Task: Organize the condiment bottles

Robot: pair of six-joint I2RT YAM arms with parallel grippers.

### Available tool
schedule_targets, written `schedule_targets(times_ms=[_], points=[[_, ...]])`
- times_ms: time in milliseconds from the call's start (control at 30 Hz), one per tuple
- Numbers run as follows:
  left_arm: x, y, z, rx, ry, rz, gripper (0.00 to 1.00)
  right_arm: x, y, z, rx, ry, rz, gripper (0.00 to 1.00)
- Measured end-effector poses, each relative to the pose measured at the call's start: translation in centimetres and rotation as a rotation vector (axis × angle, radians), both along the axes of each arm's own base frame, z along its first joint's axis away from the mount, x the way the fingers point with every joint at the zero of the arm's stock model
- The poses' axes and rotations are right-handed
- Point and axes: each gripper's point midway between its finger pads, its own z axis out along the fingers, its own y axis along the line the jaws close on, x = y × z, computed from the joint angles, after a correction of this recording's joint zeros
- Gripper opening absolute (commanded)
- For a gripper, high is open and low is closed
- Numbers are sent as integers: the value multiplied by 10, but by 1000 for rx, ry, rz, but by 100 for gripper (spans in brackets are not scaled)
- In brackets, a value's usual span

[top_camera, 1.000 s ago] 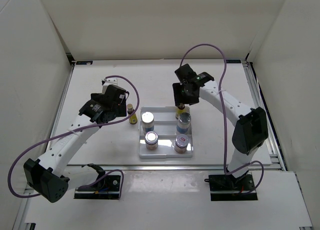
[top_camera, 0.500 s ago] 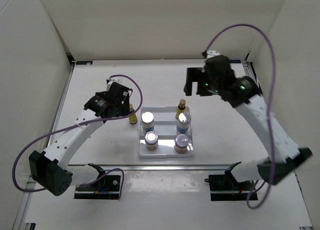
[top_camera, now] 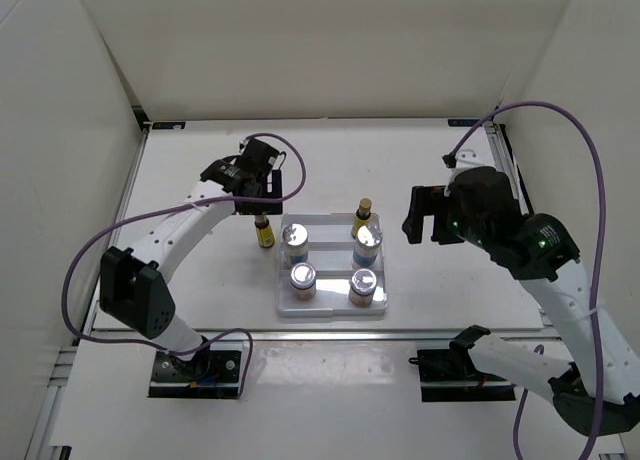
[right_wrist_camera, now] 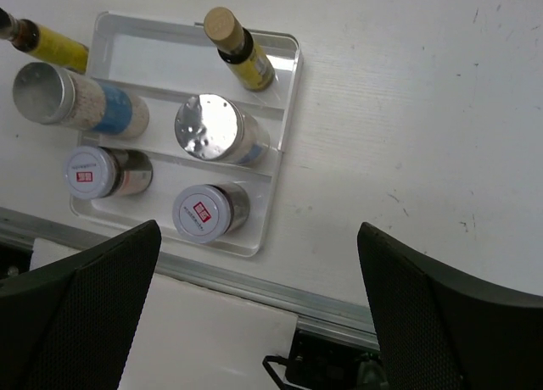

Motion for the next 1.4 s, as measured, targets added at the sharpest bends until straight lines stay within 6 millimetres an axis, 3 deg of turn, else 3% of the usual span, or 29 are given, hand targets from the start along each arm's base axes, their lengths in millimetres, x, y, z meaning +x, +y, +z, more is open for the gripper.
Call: schedule_targets(times_ms=[100, 300, 467, 633, 833, 1000, 1100, 1167, 1267, 1400], points=[[5, -2, -7, -3, 20, 7, 92, -6, -5, -8, -16, 17, 0, 100], [11, -5, -19, -17, 45, 26, 77, -18, -17, 4, 5, -45, -3, 100], [14, -9, -20, -41, 41, 34, 36, -22, -22, 9, 10, -70, -7, 100], [13, -12, -20, -57, 43, 31, 32, -26, -30, 12, 8, -91, -28, 100], [6, -12, -4, -88, 27, 24, 12, -37, -42, 20, 31, -138, -45, 100], [15, -27, 50, -162, -89, -7, 11, -39, -43, 12, 21, -124, -46, 100], [19, -47, 83, -212, -172, -50, 11, -39, -43, 2, 3, -98, -44, 100], [19, -60, 95, -234, -201, -81, 11, -38, -42, -2, -1, -88, -46, 100], [19, -77, 93, -235, -193, -116, 11, -39, -43, -2, -3, -85, -46, 100], [25, -93, 60, -194, -121, -132, 11, -41, -44, -4, -9, -78, -46, 100]])
